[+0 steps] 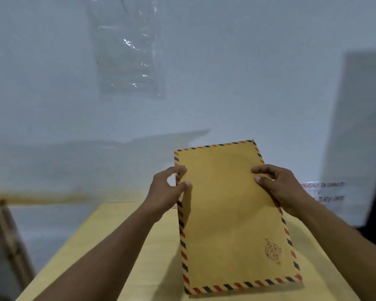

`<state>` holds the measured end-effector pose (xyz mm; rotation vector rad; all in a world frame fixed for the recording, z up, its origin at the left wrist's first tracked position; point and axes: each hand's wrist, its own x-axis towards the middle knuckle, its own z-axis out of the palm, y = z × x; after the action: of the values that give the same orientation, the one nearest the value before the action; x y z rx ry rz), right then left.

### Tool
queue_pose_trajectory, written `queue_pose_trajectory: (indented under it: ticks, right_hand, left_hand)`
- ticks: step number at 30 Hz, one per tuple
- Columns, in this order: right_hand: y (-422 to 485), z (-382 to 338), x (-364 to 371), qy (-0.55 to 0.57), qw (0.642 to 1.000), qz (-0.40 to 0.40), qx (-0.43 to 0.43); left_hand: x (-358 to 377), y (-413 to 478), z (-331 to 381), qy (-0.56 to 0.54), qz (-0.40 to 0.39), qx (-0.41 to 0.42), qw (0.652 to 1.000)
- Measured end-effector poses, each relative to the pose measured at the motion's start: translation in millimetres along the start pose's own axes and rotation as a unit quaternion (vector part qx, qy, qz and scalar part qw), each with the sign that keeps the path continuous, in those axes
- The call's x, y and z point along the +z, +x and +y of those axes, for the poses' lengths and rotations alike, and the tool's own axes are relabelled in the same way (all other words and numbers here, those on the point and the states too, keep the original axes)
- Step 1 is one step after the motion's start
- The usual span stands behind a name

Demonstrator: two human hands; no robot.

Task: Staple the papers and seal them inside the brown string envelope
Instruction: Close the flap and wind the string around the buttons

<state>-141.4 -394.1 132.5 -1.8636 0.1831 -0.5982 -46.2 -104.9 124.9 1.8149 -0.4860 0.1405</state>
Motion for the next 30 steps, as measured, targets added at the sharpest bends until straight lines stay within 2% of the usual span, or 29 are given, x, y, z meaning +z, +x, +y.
queue_pose_trajectory:
  ticks: [2, 5, 9, 12, 15, 19, 21, 26, 30]
  right_hand:
    - [8, 26, -4, -0.007, 0.998, 0.006, 0.056]
    - [23, 68, -5, -0.055, 0.993, 0.002, 0.105]
    - [38, 127, 0, -0.161, 0.982, -0.015, 0.099]
    - [40, 158, 6, -0.239, 0.966, -0.051, 0.086]
    - [38, 175, 15, -0.334, 0.938, -0.067, 0.072]
    - [34, 174, 30, -0.478, 0.873, -0.043, 0.084]
    - [31, 166, 37, -0.514, 0.853, -0.038, 0.076]
    - [31, 138, 69, -0.459, 0.884, -0.092, -0.016]
    - [34, 125, 110, -0.426, 0.893, -0.139, -0.032]
  left_hand:
    - [22, -5, -31, -0.018, -0.058, -0.052, 0.997]
    - [55, -5, -69, 0.028, -0.088, -0.083, 0.992]
    - [90, 3, -103, 0.134, -0.090, -0.077, 0.984]
    - [105, 4, -117, 0.227, -0.125, -0.063, 0.964]
    - [109, 2, -129, 0.304, -0.147, -0.035, 0.941]
    - [109, 1, -132, 0.318, -0.148, -0.014, 0.937]
    - [107, 2, -132, 0.324, -0.143, -0.005, 0.935]
    - [82, 27, -135, 0.384, -0.074, 0.020, 0.920]
    - [52, 62, -148, 0.410, -0.059, -0.021, 0.910]
